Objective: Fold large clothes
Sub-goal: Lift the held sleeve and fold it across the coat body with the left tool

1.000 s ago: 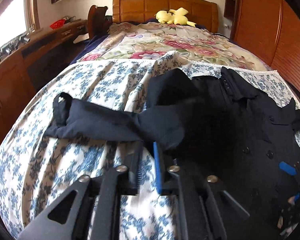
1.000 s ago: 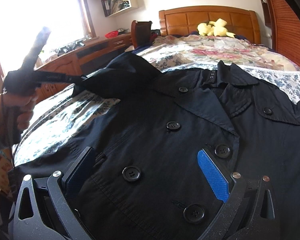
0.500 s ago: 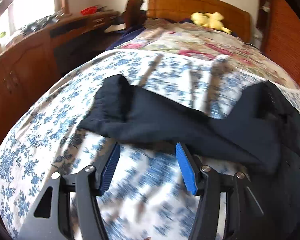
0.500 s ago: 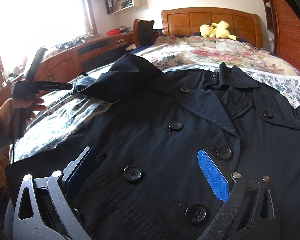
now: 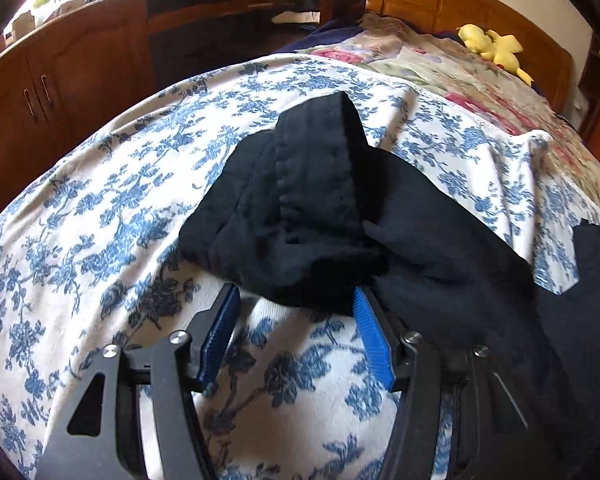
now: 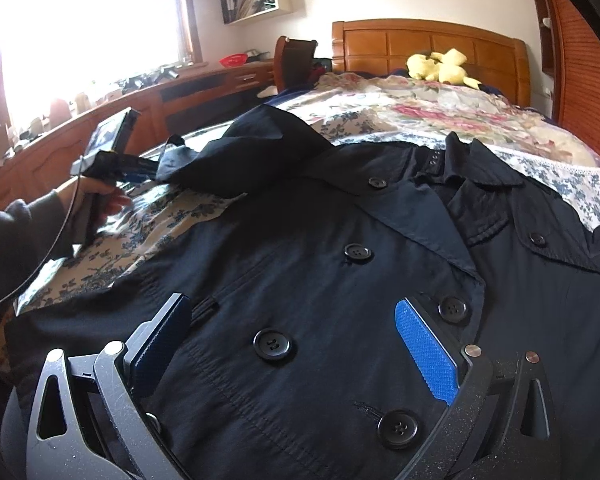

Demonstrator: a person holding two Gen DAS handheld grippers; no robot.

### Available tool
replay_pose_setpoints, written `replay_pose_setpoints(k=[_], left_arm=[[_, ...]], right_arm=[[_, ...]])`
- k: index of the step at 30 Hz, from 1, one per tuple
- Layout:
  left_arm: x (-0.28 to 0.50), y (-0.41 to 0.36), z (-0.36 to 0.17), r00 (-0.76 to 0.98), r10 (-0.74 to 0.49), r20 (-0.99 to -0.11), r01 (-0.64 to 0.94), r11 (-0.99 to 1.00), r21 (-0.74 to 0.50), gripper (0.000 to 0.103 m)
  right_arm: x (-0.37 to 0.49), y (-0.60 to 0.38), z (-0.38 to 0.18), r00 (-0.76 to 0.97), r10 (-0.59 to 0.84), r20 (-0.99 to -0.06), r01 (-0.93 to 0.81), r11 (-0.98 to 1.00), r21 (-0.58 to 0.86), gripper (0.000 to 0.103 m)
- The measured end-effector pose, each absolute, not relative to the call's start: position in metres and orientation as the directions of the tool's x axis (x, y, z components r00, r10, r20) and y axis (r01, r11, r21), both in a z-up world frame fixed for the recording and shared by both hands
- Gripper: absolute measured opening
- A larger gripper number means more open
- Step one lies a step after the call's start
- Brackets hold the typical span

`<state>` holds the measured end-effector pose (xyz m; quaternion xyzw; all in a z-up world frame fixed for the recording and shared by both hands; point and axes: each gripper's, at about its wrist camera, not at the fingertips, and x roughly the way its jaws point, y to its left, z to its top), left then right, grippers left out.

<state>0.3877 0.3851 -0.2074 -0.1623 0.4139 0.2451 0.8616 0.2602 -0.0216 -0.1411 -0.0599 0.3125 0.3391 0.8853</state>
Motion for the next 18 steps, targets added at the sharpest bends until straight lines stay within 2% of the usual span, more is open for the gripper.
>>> replay_pose_setpoints(k=[9, 11, 12, 13, 15, 18], left_arm=[[0.399, 0.394, -0.205, 0.547, 0.302, -0.781, -0.562, 0.824, -0.075, 0.057], [0.404, 0.394, -0.204, 0.557, 0.297, -0.776, -0.541, 0.838, -0.068, 0.037], [0.406, 0.392, -0.202, 0.558, 0.297, -0.775, -0.530, 0.846, -0.058, 0.019], [0.409, 0.389, -0.200, 0.553, 0.315, -0.771, -0.525, 0.851, -0.029, 0.008], [0.412, 0.381, -0.188, 0.564, 0.342, -0.752, -0.511, 0.860, 0.008, 0.000], [0.411, 0.370, -0.163, 0.623, 0.353, -0.698, -0.490, 0.872, 0.004, 0.000]], right_arm=[[0.260, -0.021, -0.141, 0.575, 0.563, -0.594, -0.637, 0.763, 0.107, 0.103], [0.260, -0.022, -0.141, 0.574, 0.563, -0.594, -0.638, 0.763, 0.106, 0.103], [0.259, -0.021, -0.141, 0.575, 0.563, -0.594, -0.638, 0.763, 0.106, 0.103], [0.259, -0.021, -0.141, 0.574, 0.563, -0.595, -0.639, 0.762, 0.106, 0.103], [0.259, -0.021, -0.141, 0.574, 0.561, -0.597, -0.641, 0.761, 0.099, 0.103], [0.259, -0.021, -0.141, 0.573, 0.561, -0.598, -0.644, 0.759, 0.095, 0.103]])
